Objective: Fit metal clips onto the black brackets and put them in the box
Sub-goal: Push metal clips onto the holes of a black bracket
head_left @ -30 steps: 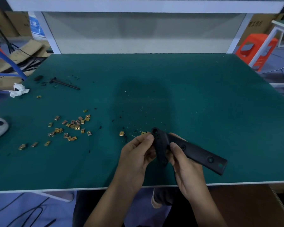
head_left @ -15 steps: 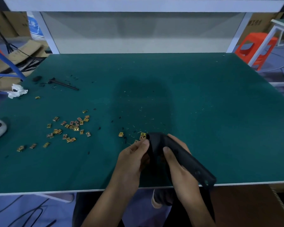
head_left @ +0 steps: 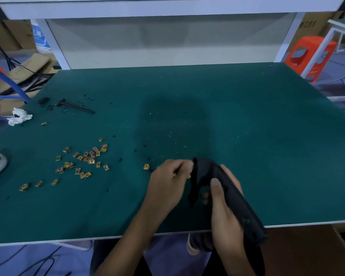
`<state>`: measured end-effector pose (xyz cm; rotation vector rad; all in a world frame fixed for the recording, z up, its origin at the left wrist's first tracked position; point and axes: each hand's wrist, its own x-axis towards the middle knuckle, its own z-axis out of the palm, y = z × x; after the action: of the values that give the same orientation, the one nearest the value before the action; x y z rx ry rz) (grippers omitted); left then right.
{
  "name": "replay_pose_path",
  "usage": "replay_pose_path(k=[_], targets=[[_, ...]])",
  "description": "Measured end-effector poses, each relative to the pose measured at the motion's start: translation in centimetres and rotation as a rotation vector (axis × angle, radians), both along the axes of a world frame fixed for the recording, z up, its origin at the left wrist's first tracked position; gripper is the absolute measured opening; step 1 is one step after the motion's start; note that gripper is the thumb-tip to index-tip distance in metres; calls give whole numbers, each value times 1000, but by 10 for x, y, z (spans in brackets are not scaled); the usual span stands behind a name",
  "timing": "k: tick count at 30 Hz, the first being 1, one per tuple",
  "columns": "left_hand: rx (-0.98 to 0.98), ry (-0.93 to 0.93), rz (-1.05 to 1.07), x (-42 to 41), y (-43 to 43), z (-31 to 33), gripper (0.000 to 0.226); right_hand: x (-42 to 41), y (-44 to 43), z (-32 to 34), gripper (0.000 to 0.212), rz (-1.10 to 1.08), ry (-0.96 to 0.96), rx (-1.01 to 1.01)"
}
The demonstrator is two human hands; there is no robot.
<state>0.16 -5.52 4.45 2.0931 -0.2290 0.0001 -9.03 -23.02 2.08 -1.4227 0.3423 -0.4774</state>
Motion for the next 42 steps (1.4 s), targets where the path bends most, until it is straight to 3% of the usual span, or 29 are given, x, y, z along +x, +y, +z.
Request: replay_pose_path(k=[2, 5, 10, 14, 18, 22, 25, 27, 29, 37, 42], targets=[[248, -154, -18, 18, 12, -5, 24, 9, 48, 10, 25, -23, 36, -99], [598, -154, -83, 37, 26, -11, 29, 13, 56, -2, 27, -43, 22, -5], [579, -109, -131, 45, 30, -7, 5, 14, 56, 0, 27, -45, 10, 26], [281, 11, -30, 39, 32, 1, 7, 17, 53, -3, 31, -29, 18, 62], [30, 112, -45, 19, 31, 6, 24, 20, 49, -8, 27, -33, 3, 41], [-415, 354, 60, -16, 18, 5, 15, 23, 44, -17, 43, 2, 6, 132], [-604, 499, 49, -34, 8, 1, 11, 25, 43, -18, 43, -34, -28, 242], [-676, 552, 59, -40, 4, 0, 13, 27, 41, -18, 22, -41, -70, 329], [-732, 599, 56, -43, 1, 0, 16, 28, 40, -16, 16, -26, -82, 417], [-839, 631, 82, -43, -5, 8, 14, 26, 39, -18, 53, 10, -27, 410], [-817, 576, 98, -39, -5, 6, 14, 26, 39, -17, 40, 36, -11, 310]])
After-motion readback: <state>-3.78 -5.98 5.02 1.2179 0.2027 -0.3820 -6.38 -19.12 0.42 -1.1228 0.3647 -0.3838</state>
